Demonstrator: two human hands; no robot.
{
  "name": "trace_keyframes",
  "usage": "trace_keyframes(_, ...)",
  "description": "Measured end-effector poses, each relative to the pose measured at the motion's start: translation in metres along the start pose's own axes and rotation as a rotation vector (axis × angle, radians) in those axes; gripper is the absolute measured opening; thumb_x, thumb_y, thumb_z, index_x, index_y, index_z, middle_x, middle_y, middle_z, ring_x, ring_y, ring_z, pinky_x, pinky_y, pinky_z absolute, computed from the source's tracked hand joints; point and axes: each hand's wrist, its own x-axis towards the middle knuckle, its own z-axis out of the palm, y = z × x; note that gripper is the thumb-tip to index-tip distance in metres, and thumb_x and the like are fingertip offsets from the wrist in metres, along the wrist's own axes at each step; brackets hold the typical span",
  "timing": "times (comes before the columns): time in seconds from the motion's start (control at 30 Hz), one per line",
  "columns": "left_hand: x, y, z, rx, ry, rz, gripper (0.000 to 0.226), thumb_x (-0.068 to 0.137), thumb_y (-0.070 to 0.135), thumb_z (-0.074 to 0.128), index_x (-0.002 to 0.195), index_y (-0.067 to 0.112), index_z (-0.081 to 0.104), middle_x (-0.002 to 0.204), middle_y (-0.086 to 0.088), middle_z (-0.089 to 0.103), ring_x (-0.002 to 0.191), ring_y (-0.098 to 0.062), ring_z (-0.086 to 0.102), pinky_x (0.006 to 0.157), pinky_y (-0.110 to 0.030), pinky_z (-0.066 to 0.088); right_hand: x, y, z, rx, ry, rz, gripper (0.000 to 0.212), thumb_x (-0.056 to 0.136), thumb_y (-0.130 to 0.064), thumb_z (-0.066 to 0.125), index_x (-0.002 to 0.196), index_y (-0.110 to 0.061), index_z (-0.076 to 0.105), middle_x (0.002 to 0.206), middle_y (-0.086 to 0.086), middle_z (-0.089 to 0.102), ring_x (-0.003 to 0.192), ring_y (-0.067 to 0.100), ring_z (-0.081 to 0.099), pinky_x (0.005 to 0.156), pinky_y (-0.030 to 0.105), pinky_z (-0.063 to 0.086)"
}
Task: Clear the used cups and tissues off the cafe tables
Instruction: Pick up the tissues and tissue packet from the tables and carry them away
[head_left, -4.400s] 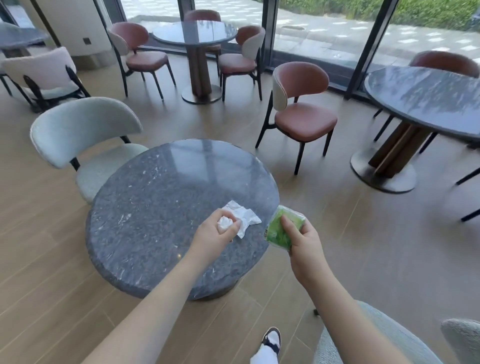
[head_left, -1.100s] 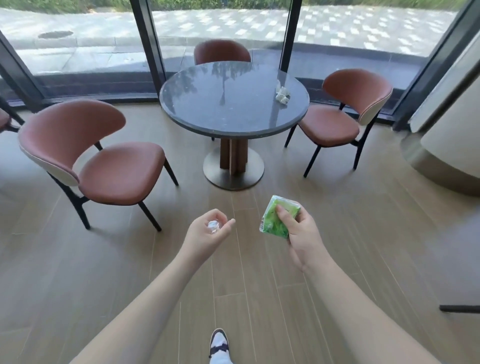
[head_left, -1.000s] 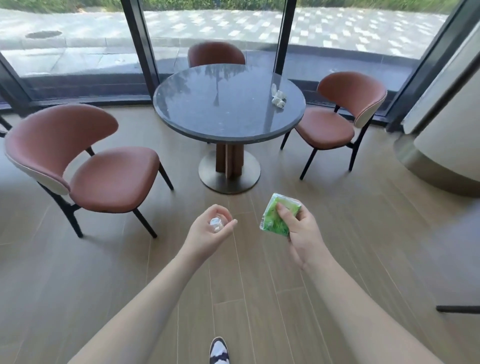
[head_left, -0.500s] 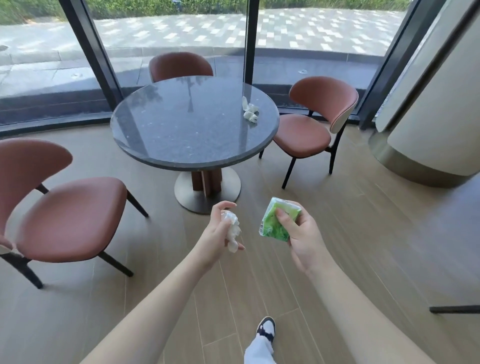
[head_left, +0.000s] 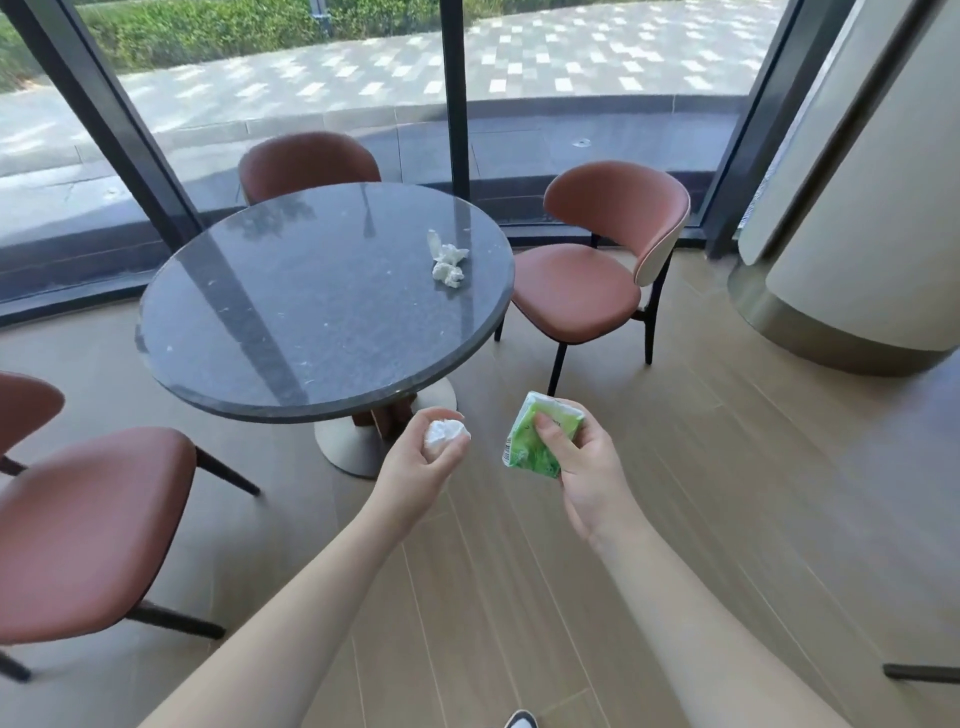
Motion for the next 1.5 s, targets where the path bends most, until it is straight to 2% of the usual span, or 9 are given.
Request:
trace_keyframes(0.1, 0.030, 0.006, 0.012, 0.009, -0.001, -0.007, 0.036, 0.079, 0.056, 0.067, 0.112, 0.041, 0.066, 0.088, -0.014, 0.070, 0.076, -0.020, 0.062, 0.074, -0.046, 0.056, 0.026, 0.000, -0.010, 0.015, 0.012, 0.015, 0.027, 0.078, -0.031, 0.074, 0.101, -0.018, 0.069, 0.084, -0.006, 0.073, 0.080, 0.010, 0.069, 0.070, 0.028, 0.058)
trace_keyframes(0.33, 0.102, 0.015, 0.027, 0.001, 0.021, -0.027, 0.030, 0.077, 0.054, 0.072, 0.104, 0.042, 0.067, 0.093, -0.001, 0.076, 0.092, -0.031, 0.073, 0.075, -0.048, 0.060, 0.097, -0.004, -0.025, -0.035, 0.035, 0.018, 0.034, 0.076, -0.034, 0.074, 0.105, -0.016, 0.068, 0.087, -0.008, 0.074, 0.083, 0.010, 0.070, 0.073, 0.026, 0.058)
trace_keyframes(0.53, 0.187, 0.020, 0.018, 0.052, 0.046, 0.007, 0.022, 0.084, 0.044, 0.073, 0.103, 0.042, 0.063, 0.081, 0.012, 0.072, 0.064, -0.003, 0.060, 0.058, -0.019, 0.049, 0.185, -0.010, -0.016, -0.078, 0.027, 0.007, 0.025, 0.075, -0.036, 0.075, 0.097, -0.025, 0.073, 0.087, -0.008, 0.074, 0.083, 0.008, 0.069, 0.073, 0.025, 0.057)
trace_keyframes(0.63, 0.239, 0.023, 0.010, 0.028, 0.072, -0.059, 0.019, 0.084, 0.039, 0.069, 0.100, 0.041, 0.059, 0.094, -0.011, 0.073, 0.070, -0.020, 0.061, 0.057, -0.032, 0.044, 0.234, -0.015, -0.006, -0.079, 0.019, 0.018, 0.020, 0.072, -0.038, 0.077, 0.091, -0.031, 0.076, 0.086, -0.009, 0.075, 0.081, 0.006, 0.070, 0.070, 0.023, 0.057)
trace_keyframes(0.83, 0.327, 0.036, 0.004, 0.045, 0.112, -0.045, 0.020, 0.074, 0.044, 0.063, 0.093, 0.044, 0.058, 0.101, -0.018, 0.072, 0.091, -0.036, 0.071, 0.083, -0.053, 0.057, 0.313, -0.023, 0.007, -0.072, 0.010, 0.038, 0.028, 0.073, -0.036, 0.078, 0.099, -0.024, 0.073, 0.092, -0.005, 0.076, 0.085, 0.009, 0.072, 0.070, 0.027, 0.057)
trace_keyframes(0.97, 0.369, 0.038, 0.011, 0.050, 0.080, -0.041, 0.022, 0.081, 0.034, 0.062, 0.100, 0.043, 0.062, 0.081, -0.024, 0.063, 0.069, -0.021, 0.055, 0.063, -0.037, 0.050, 0.356, -0.029, 0.003, -0.081, 0.002, 0.043, 0.031, 0.072, -0.038, 0.079, 0.100, -0.024, 0.074, 0.094, -0.002, 0.075, 0.087, 0.013, 0.071, 0.077, 0.036, 0.060)
trace_keyframes(1.03, 0.390, 0.038, 0.015, 0.084, 0.050, -0.050, 0.023, 0.085, 0.024, 0.060, 0.099, 0.041, 0.064, 0.067, -0.012, 0.049, 0.062, -0.017, 0.043, 0.059, -0.028, 0.040, 0.382, -0.033, -0.003, -0.080, 0.007, 0.053, 0.040, 0.070, -0.041, 0.079, 0.105, -0.021, 0.072, 0.096, 0.001, 0.074, 0.090, 0.016, 0.070, 0.084, 0.043, 0.059)
trace_keyframes(1.17, 0.433, 0.038, 0.026, 0.096, 0.090, -0.110, 0.021, 0.077, 0.023, 0.055, 0.091, 0.038, 0.064, 0.052, 0.005, 0.033, 0.047, -0.011, 0.025, 0.043, -0.018, 0.028, 0.437, -0.037, -0.015, -0.075, -0.025, 0.064, 0.041, 0.071, -0.040, 0.078, 0.105, -0.019, 0.070, 0.092, -0.004, 0.075, 0.088, 0.013, 0.070, 0.082, 0.037, 0.059)
trace_keyframes(1.5, 0.526, 0.049, 0.067, 0.110, 0.269, -0.217, 0.019, 0.084, 0.024, 0.075, 0.087, 0.033, 0.059, 0.047, 0.016, 0.042, 0.043, -0.007, 0.031, 0.043, -0.015, 0.030, 0.566, -0.064, -0.047, -0.051, -0.205, 0.154, 0.037, 0.076, -0.032, 0.075, 0.109, -0.016, 0.068, 0.098, 0.002, 0.074, 0.089, 0.013, 0.071, 0.071, 0.024, 0.056)
